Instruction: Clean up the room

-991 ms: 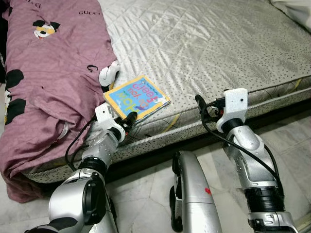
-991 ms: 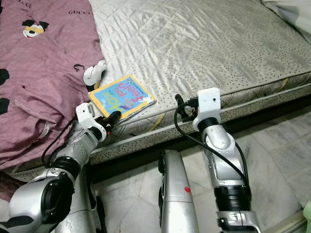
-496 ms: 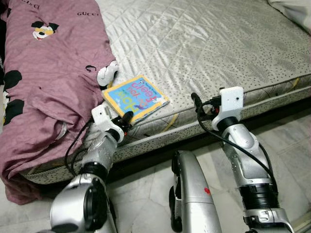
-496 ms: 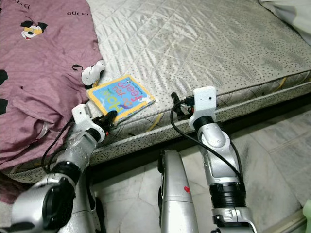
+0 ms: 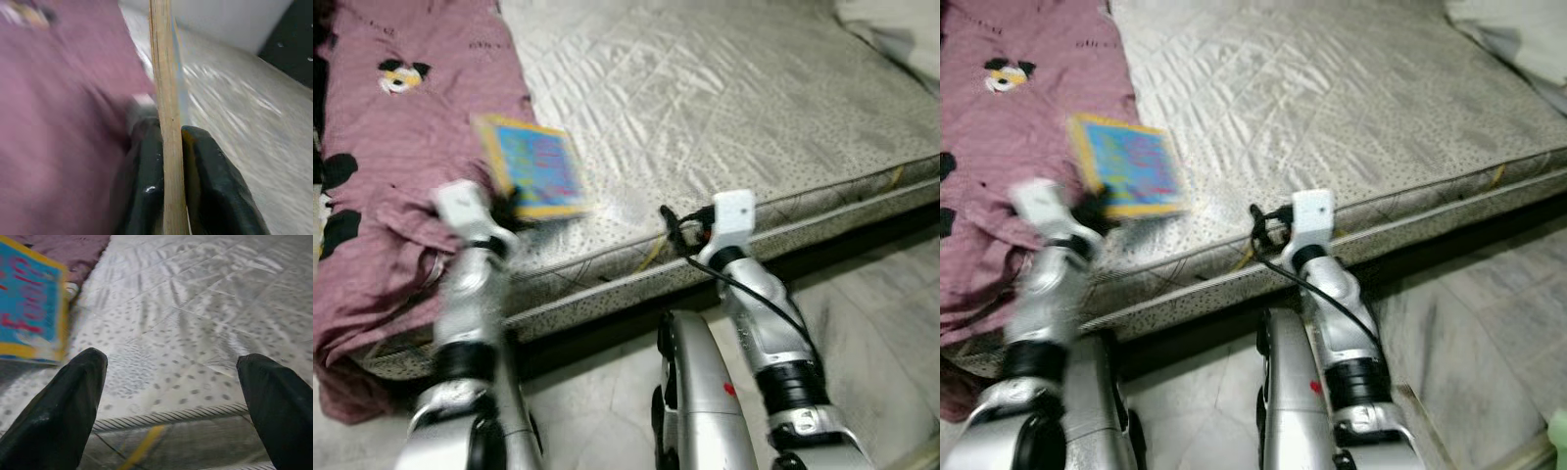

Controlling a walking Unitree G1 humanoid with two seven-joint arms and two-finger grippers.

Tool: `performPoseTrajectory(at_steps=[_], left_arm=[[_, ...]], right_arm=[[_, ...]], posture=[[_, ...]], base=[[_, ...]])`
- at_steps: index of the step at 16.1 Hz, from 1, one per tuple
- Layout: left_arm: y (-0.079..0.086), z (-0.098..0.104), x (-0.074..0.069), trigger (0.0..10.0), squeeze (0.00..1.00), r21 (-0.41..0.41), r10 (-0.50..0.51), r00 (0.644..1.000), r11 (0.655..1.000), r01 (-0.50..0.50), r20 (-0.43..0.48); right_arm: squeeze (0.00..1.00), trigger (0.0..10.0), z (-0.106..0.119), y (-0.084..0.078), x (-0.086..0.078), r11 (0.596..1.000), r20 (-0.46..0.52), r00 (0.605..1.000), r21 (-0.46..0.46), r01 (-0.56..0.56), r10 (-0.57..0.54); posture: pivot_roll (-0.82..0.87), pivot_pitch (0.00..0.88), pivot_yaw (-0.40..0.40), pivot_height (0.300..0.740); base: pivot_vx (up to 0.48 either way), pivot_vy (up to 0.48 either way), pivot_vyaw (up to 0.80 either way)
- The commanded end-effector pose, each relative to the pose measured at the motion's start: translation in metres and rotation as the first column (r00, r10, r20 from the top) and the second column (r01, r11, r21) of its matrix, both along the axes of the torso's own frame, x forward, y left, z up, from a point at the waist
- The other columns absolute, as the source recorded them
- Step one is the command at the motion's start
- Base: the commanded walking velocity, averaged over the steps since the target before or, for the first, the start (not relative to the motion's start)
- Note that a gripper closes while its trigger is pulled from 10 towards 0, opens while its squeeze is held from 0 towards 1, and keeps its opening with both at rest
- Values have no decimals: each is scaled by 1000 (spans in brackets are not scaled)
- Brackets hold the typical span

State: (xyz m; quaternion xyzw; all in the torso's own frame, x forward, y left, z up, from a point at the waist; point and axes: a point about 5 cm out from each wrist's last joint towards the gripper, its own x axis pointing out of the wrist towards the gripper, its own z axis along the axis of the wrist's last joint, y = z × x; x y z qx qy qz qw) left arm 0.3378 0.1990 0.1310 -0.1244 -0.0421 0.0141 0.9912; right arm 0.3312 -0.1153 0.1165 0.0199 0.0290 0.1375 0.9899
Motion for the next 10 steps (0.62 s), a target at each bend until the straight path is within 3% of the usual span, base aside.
performPoseTrajectory(at_steps=[1,2,4,6,10], left_arm=[[11,10,-7,0,0,93,47,998,994,-49,29],[16,13,-12,0,0,115,68,997,991,-71,35],[24,14,-30,0,0,162,115,993,980,-120,38],[27,21,-43,0,0,203,164,984,963,-174,70],[27,36,-49,0,0,286,204,970,929,-235,135]], right_arm=[[0,10000,6,6,4,1000,34,999,-9,-15,15],[0,10000,5,9,7,1000,42,999,-30,-9,10],[0,10000,7,17,9,998,49,998,32,-52,50],[0,10000,7,16,17,1000,30,999,29,12,-12],[0,10000,12,26,20,995,55,998,92,-45,40]], posture=[[11,0,0,497],[21,0,6,497],[36,0,14,497],[47,0,12,497],[57,0,1,497]], base=[[0,0,0],[0,0,0],[0,0,0],[0,0,0],[0,0,0]])
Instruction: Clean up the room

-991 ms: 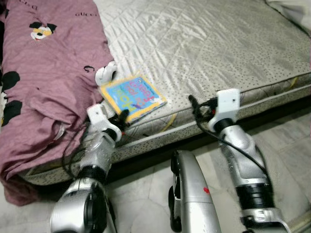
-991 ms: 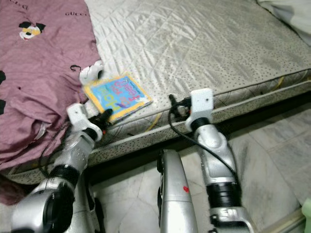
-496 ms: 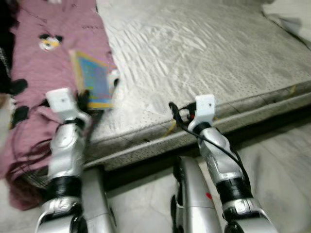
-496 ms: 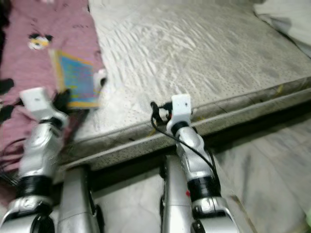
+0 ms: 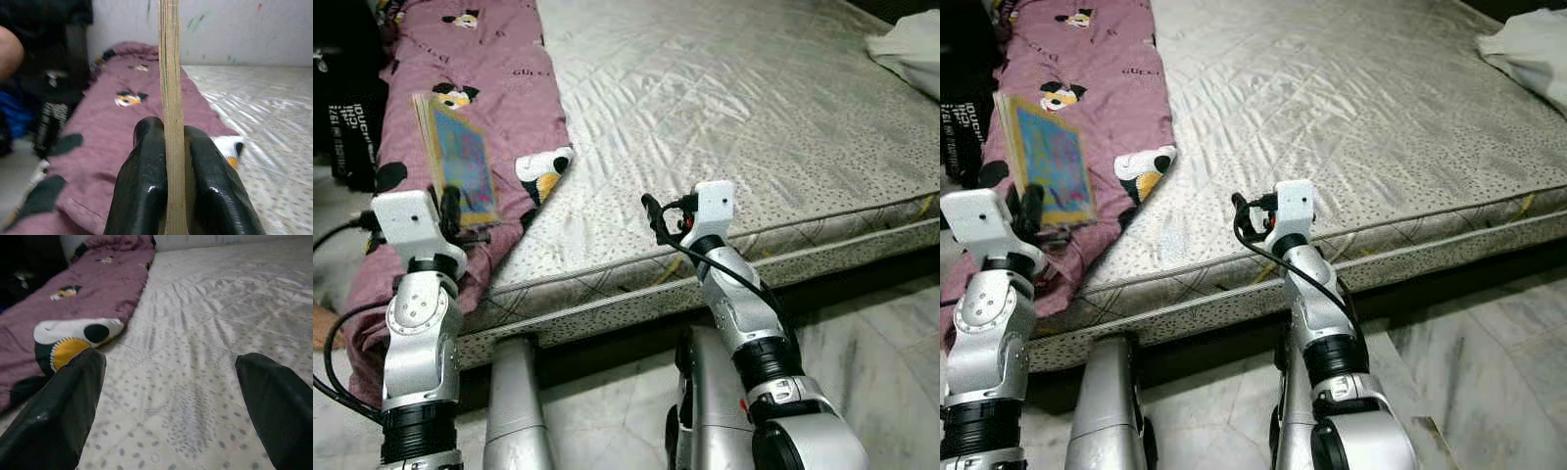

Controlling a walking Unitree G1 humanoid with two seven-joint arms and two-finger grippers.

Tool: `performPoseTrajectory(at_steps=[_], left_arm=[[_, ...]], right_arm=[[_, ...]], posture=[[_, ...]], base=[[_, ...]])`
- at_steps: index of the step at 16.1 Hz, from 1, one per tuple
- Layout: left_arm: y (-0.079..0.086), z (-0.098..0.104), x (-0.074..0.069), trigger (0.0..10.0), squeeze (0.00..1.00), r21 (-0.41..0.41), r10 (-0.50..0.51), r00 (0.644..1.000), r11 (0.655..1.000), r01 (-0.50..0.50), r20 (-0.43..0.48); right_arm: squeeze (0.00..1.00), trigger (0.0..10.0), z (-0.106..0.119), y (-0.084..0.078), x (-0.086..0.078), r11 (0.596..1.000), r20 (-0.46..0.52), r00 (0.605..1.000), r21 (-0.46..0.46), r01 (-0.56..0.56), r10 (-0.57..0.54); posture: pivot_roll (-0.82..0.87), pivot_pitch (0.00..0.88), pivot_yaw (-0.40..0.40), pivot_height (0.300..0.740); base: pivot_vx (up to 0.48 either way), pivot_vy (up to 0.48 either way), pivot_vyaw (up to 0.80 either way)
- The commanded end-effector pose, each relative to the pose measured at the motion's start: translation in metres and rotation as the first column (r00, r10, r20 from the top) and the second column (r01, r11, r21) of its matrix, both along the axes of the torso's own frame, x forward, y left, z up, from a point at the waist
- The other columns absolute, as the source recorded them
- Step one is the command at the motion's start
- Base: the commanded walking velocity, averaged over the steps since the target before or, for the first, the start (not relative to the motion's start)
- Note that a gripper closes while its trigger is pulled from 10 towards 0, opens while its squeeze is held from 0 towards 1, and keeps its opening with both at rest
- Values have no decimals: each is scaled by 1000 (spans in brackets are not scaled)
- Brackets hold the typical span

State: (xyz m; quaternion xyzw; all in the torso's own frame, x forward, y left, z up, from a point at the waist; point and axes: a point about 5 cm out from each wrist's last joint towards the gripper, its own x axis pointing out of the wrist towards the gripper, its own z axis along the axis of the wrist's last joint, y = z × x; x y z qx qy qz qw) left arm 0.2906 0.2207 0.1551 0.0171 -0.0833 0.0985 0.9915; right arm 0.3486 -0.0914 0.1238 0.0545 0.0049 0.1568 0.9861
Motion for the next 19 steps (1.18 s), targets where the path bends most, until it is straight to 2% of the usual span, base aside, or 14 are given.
performPoseTrajectory(at_steps=[1,2,4,6,9,10,12,14,16,18,19], left_arm=[[5,12,-3,4431,0,61,55,998,996,-58,43],[4,9,-4,10000,0,83,92,996,992,-93,17],[-4,8,-10,10000,0,67,73,997,995,-75,27],[-8,7,-18,10000,0,31,99,995,995,-100,21],[-11,3,-28,10000,0,22,106,994,994,-107,33],[-11,5,-29,10000,0,55,114,992,992,-117,44],[-12,17,-27,10000,0,191,106,989,974,-123,99],[-12,24,-23,10000,0,256,76,990,961,-106,122],[-14,26,-20,10000,0,253,42,992,965,-70,116],[-19,17,-24,10000,0,207,5,996,978,-24,92],[-19,11,-28,10000,0,215,27,997,976,-42,71]], right_arm=[[0,10000,7,4,3,999,25,1000,31,-16,15],[0,10000,7,5,3,999,29,999,37,-18,17],[0,10000,7,4,3,997,23,999,62,-36,34],[0,10000,10,5,2,994,39,997,79,-69,66],[0,10000,12,7,3,993,48,996,79,-83,79],[0,10000,12,8,3,993,49,996,84,-81,77],[0,10000,10,7,2,993,49,996,91,-80,76],[0,10000,10,8,0,993,51,996,92,-80,76],[0,10000,10,7,-3,993,52,996,89,-74,70],[0,10000,7,3,-6,994,44,997,90,-63,59],[0,10000,4,2,-8,995,36,998,85,-58,55]], posture=[[52,0,0,497],[50,0,-2,497],[44,0,-8,497],[53,0,-28,497],[50,0,-19,527],[50,0,-13,537],[48,0,-8,562],[42,0,-1,582],[29,0,3,607],[24,0,1,632],[22,0,1,647]], base=[[0,0,0],[0,0,0],[0,0,0],[0,0,0],[0,0,0],[0,0,0],[0,0,0],[0,0,0],[0,0,0],[0,0,0],[0,0,0]])
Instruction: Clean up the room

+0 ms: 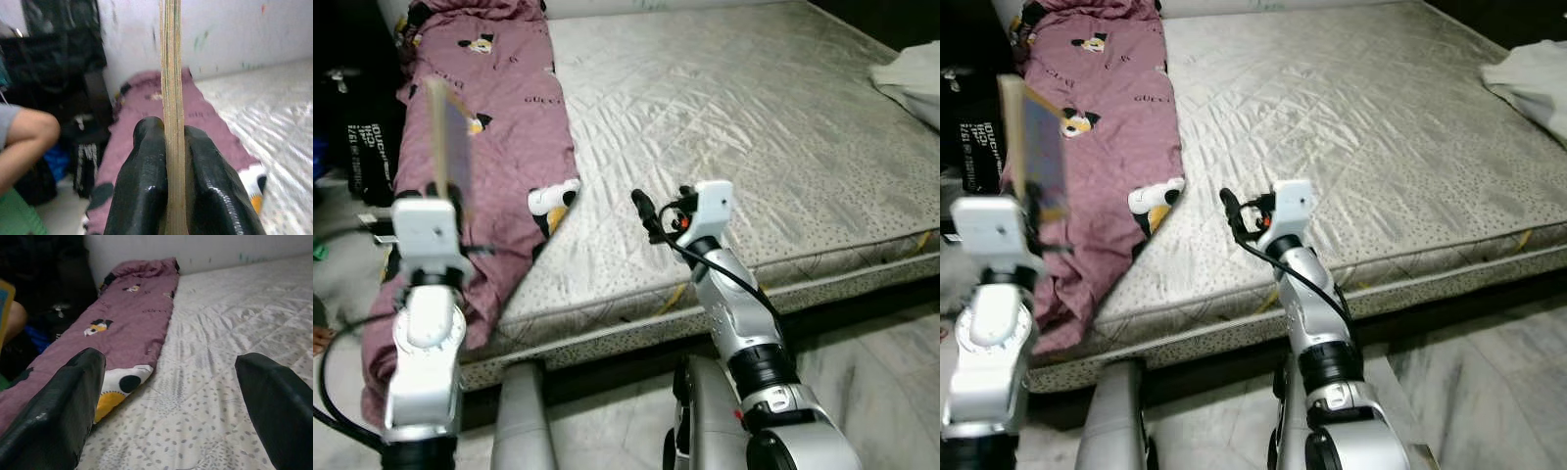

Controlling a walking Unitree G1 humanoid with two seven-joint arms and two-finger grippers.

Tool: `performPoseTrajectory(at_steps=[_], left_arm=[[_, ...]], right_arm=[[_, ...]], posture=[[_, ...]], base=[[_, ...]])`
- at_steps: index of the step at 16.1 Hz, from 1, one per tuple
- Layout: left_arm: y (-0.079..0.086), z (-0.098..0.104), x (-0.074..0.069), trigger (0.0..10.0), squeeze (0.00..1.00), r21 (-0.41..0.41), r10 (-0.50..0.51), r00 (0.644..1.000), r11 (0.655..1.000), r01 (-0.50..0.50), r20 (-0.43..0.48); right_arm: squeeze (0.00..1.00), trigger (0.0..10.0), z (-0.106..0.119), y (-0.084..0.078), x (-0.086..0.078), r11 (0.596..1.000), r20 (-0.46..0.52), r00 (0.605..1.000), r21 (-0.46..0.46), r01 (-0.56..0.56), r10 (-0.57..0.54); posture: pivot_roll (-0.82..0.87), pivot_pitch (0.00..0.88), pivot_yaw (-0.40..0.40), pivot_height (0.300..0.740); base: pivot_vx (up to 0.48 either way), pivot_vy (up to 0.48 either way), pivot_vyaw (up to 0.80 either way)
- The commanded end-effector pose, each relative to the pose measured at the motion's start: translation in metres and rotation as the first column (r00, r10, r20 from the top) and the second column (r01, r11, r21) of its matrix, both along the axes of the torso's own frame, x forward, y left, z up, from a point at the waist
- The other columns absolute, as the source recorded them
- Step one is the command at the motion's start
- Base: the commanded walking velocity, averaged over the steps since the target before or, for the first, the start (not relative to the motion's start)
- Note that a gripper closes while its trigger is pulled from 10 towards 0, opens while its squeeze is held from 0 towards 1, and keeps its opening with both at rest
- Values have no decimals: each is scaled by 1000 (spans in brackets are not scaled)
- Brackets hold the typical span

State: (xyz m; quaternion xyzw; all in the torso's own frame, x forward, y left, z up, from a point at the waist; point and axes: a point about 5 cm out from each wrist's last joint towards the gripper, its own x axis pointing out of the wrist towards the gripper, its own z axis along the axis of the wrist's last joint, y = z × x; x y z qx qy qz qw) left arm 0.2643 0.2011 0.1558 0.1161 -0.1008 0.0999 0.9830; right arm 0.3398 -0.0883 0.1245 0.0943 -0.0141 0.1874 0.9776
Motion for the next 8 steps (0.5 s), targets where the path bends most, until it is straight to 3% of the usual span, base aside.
performPoseTrajectory(at_steps=[1,5,8], left_arm=[[1,6,-4,10000,0,2,19,999,1000,-19,43],[-12,-8,-9,10000,0,-42,-32,999,999,31,-17],[-18,-11,-3,10000,0,-42,-65,997,997,63,-37]], right_arm=[[0,10000,1,-2,-2,1000,2,1000,-3,6,-6],[0,10000,-1,-6,-4,999,-4,999,-15,42,-43],[0,10000,6,-8,1,997,12,998,-30,65,-65]], posture=[[17,0,9,657],[14,0,18,697],[12,0,1,737]], base=[[0,0,0],[0,0,0],[0,0,0]])
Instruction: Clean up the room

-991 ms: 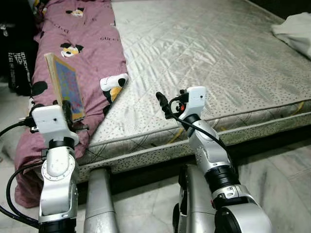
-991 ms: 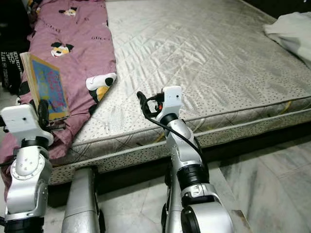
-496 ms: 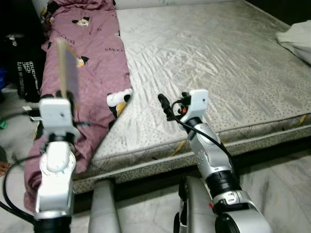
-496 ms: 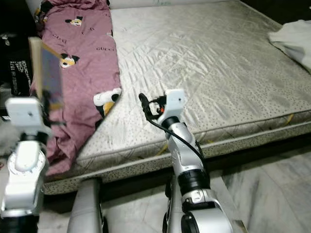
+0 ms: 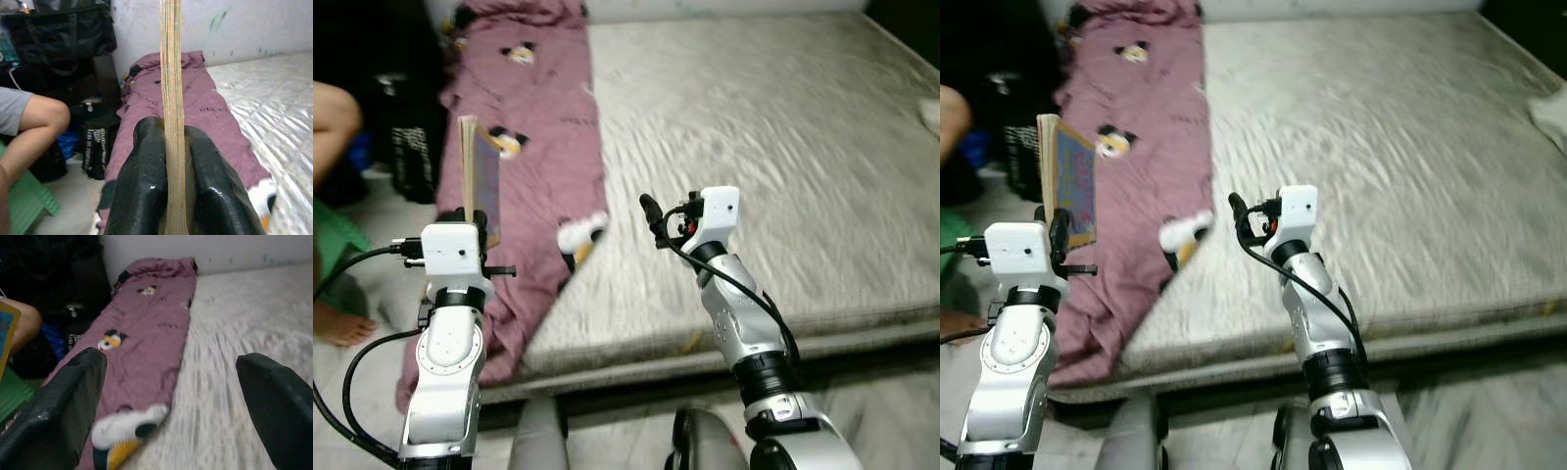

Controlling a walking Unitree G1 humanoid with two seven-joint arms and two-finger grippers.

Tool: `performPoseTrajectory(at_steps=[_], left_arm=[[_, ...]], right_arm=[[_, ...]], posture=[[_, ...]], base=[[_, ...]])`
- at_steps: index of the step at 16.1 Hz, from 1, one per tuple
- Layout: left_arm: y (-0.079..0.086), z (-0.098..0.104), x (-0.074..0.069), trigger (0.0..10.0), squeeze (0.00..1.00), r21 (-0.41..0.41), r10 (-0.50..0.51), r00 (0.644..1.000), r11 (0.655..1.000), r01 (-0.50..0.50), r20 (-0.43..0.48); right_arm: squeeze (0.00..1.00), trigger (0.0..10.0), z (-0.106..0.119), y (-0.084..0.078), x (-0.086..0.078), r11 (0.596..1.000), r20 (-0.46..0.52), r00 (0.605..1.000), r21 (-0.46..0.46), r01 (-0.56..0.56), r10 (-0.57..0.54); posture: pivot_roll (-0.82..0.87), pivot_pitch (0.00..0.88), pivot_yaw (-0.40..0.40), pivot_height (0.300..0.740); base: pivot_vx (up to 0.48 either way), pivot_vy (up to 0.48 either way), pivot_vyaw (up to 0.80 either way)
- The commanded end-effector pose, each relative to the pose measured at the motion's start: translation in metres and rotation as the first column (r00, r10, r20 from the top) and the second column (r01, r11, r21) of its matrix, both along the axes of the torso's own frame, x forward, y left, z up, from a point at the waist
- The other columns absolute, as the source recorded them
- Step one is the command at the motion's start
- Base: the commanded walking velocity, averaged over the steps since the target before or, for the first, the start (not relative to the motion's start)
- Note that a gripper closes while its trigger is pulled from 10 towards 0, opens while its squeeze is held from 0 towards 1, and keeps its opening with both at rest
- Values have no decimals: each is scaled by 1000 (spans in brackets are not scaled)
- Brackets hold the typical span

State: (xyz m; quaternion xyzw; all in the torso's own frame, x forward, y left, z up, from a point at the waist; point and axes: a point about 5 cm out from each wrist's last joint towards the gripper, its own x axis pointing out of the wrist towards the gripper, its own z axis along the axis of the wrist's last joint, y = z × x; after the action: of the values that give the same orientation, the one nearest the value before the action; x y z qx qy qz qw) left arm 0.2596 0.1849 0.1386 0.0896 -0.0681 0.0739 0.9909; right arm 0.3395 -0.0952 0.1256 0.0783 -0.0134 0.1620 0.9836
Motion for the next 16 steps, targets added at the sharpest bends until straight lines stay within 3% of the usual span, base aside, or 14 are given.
performPoseTrajectory(at_steps=[1,2,9,13,15,16], left_arm=[[-3,7,2,10000,0,2,-19,999,1000,19,30],[-4,6,3,10000,0,-26,-31,999,999,32,27],[-4,-1,0,10000,0,56,-17,1000,998,17,-3],[-6,-8,-8,10000,0,15,-17,1000,1000,17,-17],[-10,-4,-5,10000,0,26,-38,999,999,38,-3],[-11,-3,-4,10000,0,27,-38,999,999,38,2]], right_arm=[[0,10000,7,-2,3,1000,17,1000,0,21,-21],[0,10000,10,-3,5,1000,26,999,-6,30,-30],[0,10000,-1,-9,-2,997,-8,997,-28,73,-74],[0,10000,-4,-11,-3,995,-10,996,-41,90,-91],[0,10000,-2,-15,1,979,34,991,-155,135,-131],[0,10000,0,-15,1,978,61,989,-150,143,-136]], posture=[[9,0,1,740],[4,0,3,740],[8,0,-2,740],[10,0,2,740],[8,0,-6,740],[5,0,-6,740]], base=[[0,0,0],[0,0,0],[0,0,0],[0,0,0],[0,0,0],[0,0,0]])
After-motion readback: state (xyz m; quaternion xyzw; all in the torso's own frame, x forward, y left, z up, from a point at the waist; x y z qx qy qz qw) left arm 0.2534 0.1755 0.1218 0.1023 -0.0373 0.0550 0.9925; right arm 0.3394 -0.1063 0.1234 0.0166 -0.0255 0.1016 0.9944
